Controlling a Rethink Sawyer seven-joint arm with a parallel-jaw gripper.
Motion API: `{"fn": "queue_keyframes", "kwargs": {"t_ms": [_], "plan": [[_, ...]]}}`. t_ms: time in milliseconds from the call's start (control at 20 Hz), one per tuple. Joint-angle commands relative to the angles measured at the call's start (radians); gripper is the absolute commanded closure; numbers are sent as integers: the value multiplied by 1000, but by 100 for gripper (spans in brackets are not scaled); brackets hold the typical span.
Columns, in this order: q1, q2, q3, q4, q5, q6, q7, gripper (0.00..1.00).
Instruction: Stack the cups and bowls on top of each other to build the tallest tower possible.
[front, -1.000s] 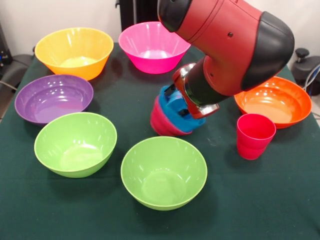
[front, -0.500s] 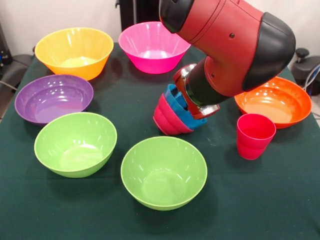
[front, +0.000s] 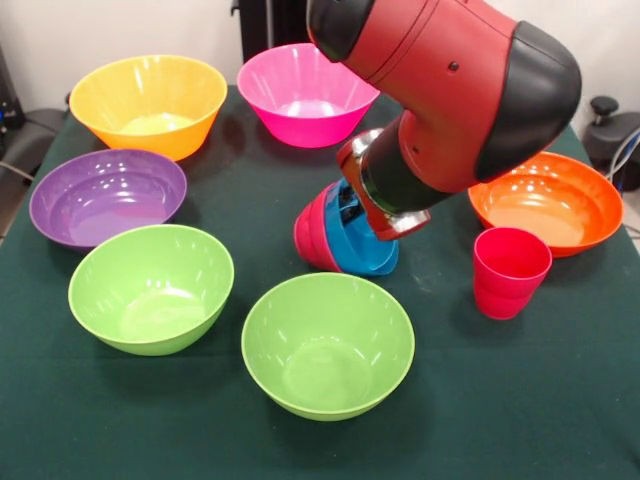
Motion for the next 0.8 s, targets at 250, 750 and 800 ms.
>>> {"fn": "queue_keyframes", "kwargs": {"t_ms": [250,750,800], "plan": [[-66,-18,126,60,-155,-267,-65,100],[-126,-61,202,99,-256,-326,-186,100],[-134,-74,217,104,-261,-319,-206,100]]}}
